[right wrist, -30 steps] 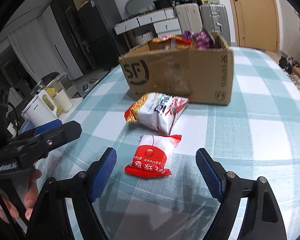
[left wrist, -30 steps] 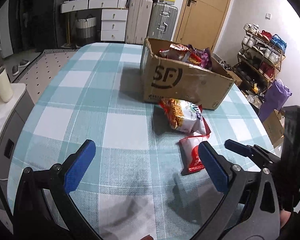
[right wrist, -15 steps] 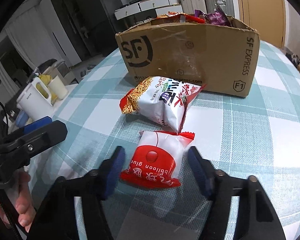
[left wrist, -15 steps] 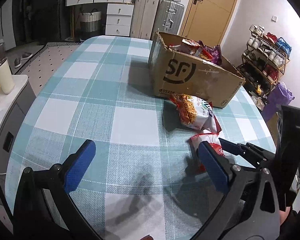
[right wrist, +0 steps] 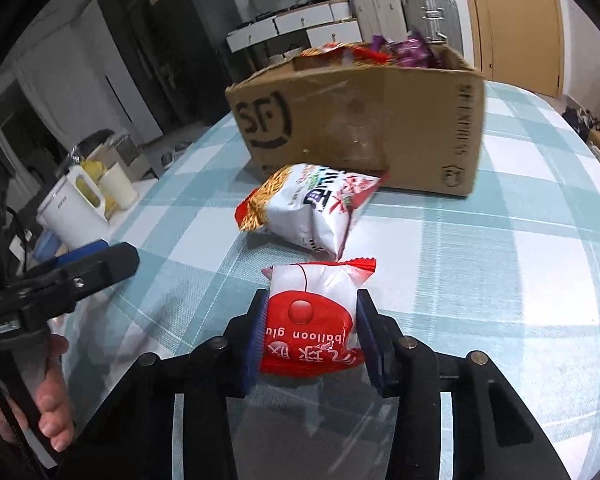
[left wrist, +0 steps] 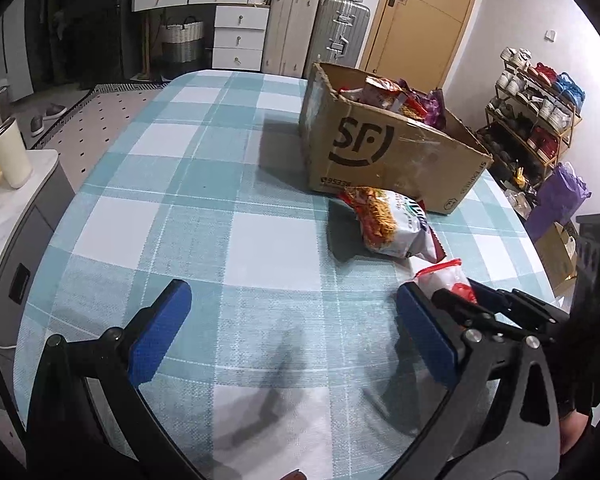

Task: Organize snacks
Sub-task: 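Grasp the noodle-snack bag with the left gripper while the right gripper holds the gum packet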

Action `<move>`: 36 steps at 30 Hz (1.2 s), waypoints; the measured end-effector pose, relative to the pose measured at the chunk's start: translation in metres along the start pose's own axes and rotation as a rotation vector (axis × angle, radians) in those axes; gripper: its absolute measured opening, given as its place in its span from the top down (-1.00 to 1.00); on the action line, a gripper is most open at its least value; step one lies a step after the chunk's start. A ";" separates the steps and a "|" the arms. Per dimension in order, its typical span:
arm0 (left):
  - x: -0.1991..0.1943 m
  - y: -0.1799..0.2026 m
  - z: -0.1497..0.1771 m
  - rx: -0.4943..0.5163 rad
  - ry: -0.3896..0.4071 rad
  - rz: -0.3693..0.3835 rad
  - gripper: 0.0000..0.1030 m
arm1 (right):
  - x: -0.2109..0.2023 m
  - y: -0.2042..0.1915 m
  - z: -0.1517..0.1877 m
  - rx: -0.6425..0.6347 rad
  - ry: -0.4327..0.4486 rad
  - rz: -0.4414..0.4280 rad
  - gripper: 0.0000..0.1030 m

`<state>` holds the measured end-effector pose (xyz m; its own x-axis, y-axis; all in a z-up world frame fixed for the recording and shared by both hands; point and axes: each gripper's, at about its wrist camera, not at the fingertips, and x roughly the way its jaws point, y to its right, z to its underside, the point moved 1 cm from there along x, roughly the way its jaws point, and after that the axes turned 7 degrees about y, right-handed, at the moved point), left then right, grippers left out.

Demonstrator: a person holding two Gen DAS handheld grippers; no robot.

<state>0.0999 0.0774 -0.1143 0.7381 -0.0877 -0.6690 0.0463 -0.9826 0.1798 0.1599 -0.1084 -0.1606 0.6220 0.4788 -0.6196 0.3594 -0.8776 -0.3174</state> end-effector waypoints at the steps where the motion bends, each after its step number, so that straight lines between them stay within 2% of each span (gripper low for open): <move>1: 0.001 0.003 0.000 0.007 0.000 0.002 -0.98 | -0.004 0.002 0.000 0.004 0.009 0.002 0.18; 15: 0.026 0.035 -0.018 0.080 -0.031 0.030 -0.98 | -0.036 0.032 0.003 0.071 0.069 0.006 0.18; 25: 0.063 0.072 -0.039 0.146 -0.058 0.055 -0.98 | -0.054 0.058 0.007 0.125 0.093 0.021 0.18; 36: 0.109 0.094 -0.052 0.164 -0.112 0.031 -0.98 | -0.060 0.079 0.008 0.156 0.096 0.032 0.18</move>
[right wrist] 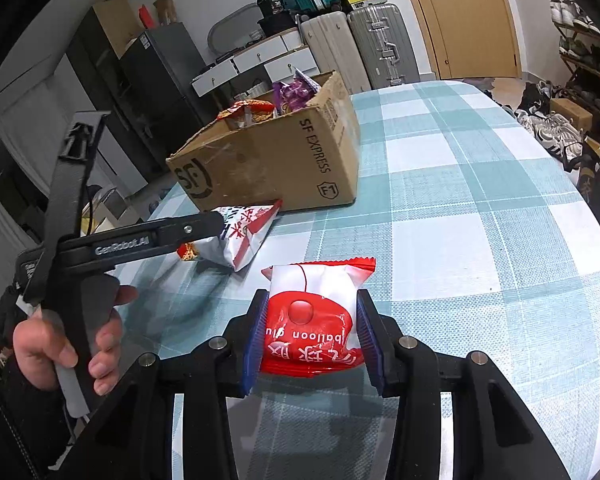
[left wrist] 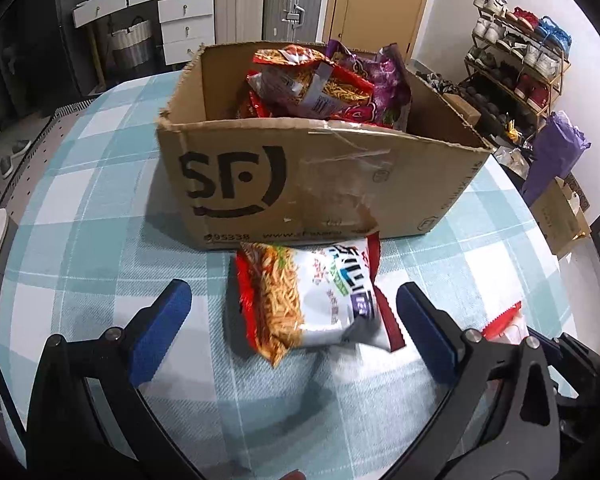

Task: Organize snacks
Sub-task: 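Grasp the noodle-snack bag with the left gripper while the right gripper holds the gum packet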

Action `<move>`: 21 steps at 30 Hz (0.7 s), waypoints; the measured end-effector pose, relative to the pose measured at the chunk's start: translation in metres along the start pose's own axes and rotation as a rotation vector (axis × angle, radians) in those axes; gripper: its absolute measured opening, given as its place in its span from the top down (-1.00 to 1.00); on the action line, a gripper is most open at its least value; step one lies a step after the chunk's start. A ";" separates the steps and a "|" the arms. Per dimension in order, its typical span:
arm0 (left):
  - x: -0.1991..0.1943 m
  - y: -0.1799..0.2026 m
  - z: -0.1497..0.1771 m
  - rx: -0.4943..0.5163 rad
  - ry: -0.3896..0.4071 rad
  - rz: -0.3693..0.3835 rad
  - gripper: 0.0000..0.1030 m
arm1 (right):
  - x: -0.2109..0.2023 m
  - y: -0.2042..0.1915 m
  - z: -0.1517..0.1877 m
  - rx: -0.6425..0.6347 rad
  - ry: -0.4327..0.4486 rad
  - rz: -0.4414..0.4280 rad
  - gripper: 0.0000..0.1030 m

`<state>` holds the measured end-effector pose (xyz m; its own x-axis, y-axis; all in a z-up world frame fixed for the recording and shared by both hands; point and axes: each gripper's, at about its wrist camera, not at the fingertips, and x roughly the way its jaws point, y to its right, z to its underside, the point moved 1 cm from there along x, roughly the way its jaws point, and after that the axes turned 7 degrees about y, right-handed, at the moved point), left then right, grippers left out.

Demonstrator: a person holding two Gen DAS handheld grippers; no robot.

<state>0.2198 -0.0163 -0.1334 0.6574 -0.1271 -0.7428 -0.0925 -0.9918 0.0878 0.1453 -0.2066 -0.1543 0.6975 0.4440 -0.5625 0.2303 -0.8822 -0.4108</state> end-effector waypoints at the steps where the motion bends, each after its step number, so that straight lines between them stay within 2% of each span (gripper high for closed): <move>1: 0.004 0.002 -0.001 0.003 -0.005 -0.002 -0.98 | 0.001 0.001 0.000 0.002 -0.001 -0.001 0.18; 11: 0.042 0.001 -0.012 -0.003 -0.050 0.000 -0.98 | 0.006 0.007 -0.003 0.016 -0.008 -0.006 0.18; 16: 0.049 -0.002 -0.013 -0.006 -0.046 0.009 -0.97 | 0.006 0.008 -0.002 0.022 -0.012 -0.007 0.18; 18: 0.053 -0.003 -0.013 -0.014 -0.046 0.030 -0.82 | 0.006 0.008 -0.002 0.022 -0.012 -0.007 0.18; 19: 0.053 -0.005 -0.013 -0.023 -0.043 0.053 -0.64 | 0.006 0.008 -0.002 0.022 -0.012 -0.007 0.18; 21: 0.052 -0.008 -0.012 -0.042 -0.037 0.082 -0.42 | 0.006 0.008 -0.002 0.023 -0.013 -0.006 0.18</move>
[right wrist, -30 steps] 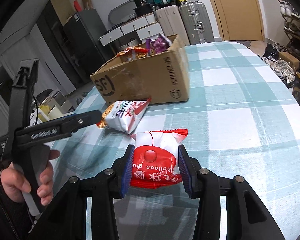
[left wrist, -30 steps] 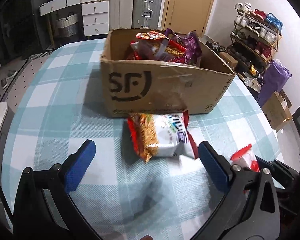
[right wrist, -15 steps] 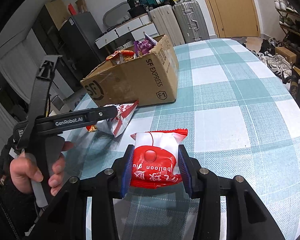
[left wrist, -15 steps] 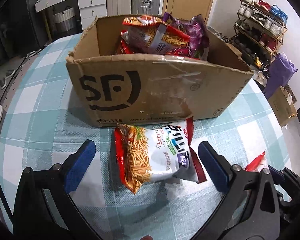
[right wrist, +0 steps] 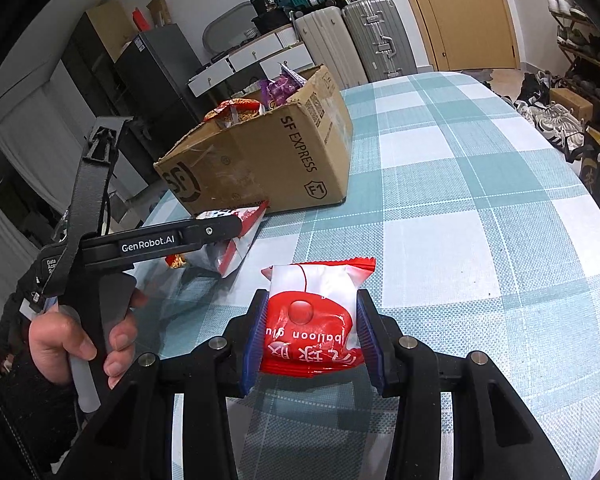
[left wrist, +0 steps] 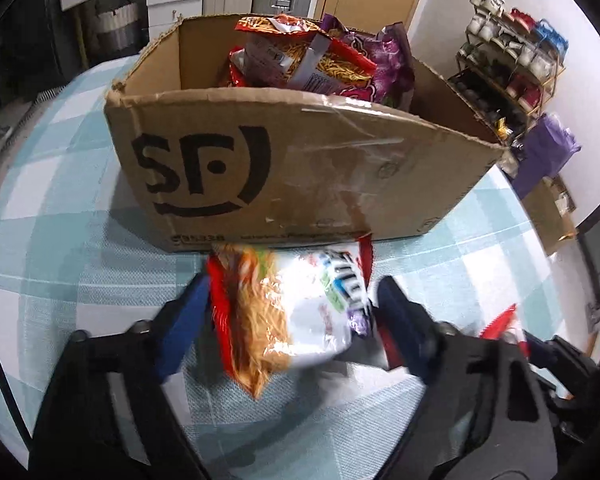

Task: Organize snacks
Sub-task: 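Grasp the noodle-snack bag with the left gripper while the right gripper holds the gum packet, then carry both snacks over the SF box and open both grippers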

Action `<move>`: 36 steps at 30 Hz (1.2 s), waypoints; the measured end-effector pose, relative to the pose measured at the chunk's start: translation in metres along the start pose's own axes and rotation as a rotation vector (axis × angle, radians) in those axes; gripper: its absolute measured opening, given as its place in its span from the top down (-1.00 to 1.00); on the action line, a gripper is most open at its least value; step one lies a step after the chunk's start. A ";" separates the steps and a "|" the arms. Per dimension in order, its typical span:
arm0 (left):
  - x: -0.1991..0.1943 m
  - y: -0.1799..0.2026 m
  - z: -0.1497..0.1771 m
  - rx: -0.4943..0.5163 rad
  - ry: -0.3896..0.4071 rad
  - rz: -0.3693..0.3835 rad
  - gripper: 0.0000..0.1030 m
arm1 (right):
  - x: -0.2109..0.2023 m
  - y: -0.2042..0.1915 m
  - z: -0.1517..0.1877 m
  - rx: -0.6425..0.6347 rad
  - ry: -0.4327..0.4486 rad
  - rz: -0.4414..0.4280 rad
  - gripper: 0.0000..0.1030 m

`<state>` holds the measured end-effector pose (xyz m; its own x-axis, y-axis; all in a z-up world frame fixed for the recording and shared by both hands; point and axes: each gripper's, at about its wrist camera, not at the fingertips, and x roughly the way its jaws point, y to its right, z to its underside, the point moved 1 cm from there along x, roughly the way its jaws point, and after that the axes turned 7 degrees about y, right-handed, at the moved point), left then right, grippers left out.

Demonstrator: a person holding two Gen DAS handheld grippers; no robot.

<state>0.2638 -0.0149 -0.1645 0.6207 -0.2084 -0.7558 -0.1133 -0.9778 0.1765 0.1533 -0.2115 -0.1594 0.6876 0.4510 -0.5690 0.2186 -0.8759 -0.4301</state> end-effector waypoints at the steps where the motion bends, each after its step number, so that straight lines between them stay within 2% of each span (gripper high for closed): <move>1: 0.000 -0.001 0.000 0.001 0.005 0.011 -0.22 | 0.000 0.000 0.000 0.000 -0.001 0.001 0.18; 3: 0.001 -0.002 0.000 -0.001 -0.004 0.047 0.02 | -0.001 0.000 0.000 -0.001 0.002 0.003 0.18; 9: 0.004 -0.005 -0.001 0.009 -0.006 0.066 0.06 | -0.007 -0.004 0.000 -0.009 0.013 0.005 0.18; 21: -0.017 -0.003 0.009 0.023 0.006 0.069 0.06 | -0.023 -0.015 -0.001 -0.026 0.037 0.010 0.18; 36: -0.087 -0.014 0.023 0.021 0.078 0.074 0.06 | -0.043 -0.047 -0.012 -0.088 0.074 -0.013 0.18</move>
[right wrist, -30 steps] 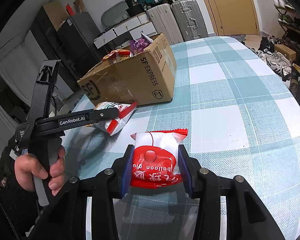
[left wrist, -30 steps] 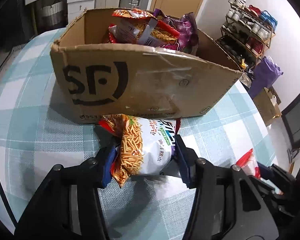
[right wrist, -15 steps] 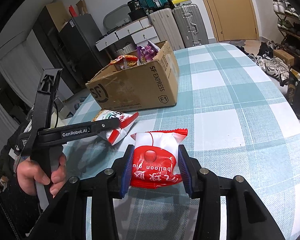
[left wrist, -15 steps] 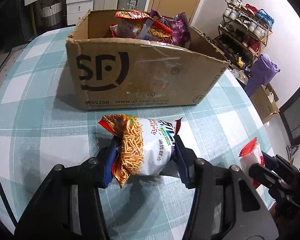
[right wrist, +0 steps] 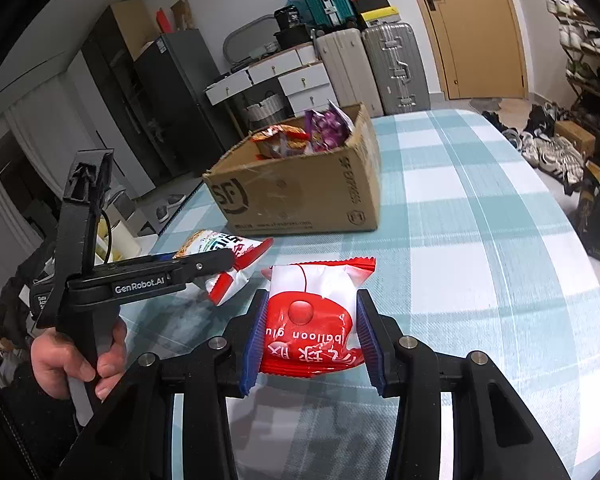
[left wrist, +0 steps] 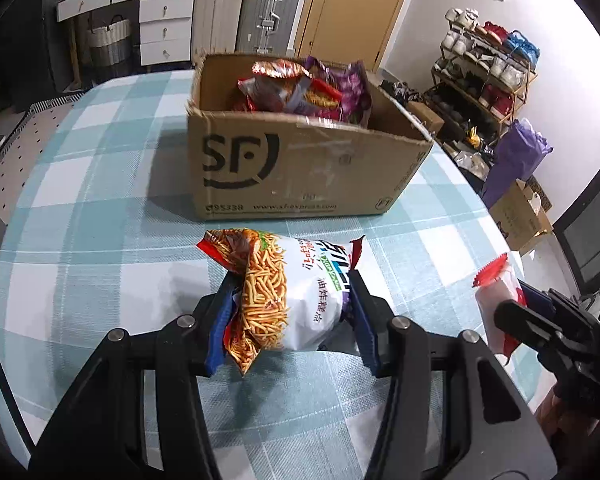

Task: Organize snacks
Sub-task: 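Carry both snacks over the SF box and open both grippers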

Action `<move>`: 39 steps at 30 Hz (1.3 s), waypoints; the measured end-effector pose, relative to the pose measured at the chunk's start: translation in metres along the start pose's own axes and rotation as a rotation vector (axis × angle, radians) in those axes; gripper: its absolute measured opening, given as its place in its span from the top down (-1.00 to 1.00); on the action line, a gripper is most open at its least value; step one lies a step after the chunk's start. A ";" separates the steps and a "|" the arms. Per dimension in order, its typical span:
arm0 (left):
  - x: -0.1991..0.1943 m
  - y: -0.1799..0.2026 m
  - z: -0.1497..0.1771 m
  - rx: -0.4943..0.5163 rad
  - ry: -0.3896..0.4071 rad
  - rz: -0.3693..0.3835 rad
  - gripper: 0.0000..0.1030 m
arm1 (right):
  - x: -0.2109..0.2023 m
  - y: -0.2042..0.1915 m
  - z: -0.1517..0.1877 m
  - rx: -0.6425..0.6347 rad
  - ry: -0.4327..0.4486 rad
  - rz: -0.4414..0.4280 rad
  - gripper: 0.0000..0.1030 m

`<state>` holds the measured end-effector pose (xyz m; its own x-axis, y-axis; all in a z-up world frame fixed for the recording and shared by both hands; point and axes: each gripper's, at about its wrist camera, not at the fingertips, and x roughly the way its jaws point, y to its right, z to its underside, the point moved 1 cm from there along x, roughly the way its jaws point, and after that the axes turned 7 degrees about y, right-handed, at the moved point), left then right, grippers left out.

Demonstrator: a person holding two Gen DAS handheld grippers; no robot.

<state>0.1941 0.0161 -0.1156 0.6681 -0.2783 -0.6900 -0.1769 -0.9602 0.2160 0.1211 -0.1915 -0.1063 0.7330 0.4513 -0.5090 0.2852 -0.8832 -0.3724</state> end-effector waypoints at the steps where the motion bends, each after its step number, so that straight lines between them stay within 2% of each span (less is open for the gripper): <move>1: -0.006 -0.002 -0.002 -0.003 0.009 0.002 0.06 | -0.001 -0.003 -0.003 -0.004 0.003 -0.005 0.18; 13: -0.054 -0.011 -0.038 0.006 0.081 0.005 0.06 | -0.003 -0.034 -0.060 -0.076 0.042 -0.072 0.18; 25: -0.086 -0.022 -0.117 0.025 0.174 0.000 0.06 | 0.016 -0.044 -0.132 -0.115 0.080 -0.089 0.18; 30: -0.087 -0.016 -0.148 0.042 0.191 0.005 0.05 | 0.030 -0.045 -0.153 -0.120 0.086 -0.083 0.17; 39: -0.064 -0.001 -0.197 0.068 0.182 0.016 0.05 | 0.061 -0.044 -0.190 -0.148 0.082 -0.055 0.17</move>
<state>0.2941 0.0394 0.0647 0.7837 -0.2905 -0.5490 -0.2327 -0.9568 0.1742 0.2705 -0.1491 0.0263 0.7597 0.4933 -0.4237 0.4098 -0.8691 -0.2771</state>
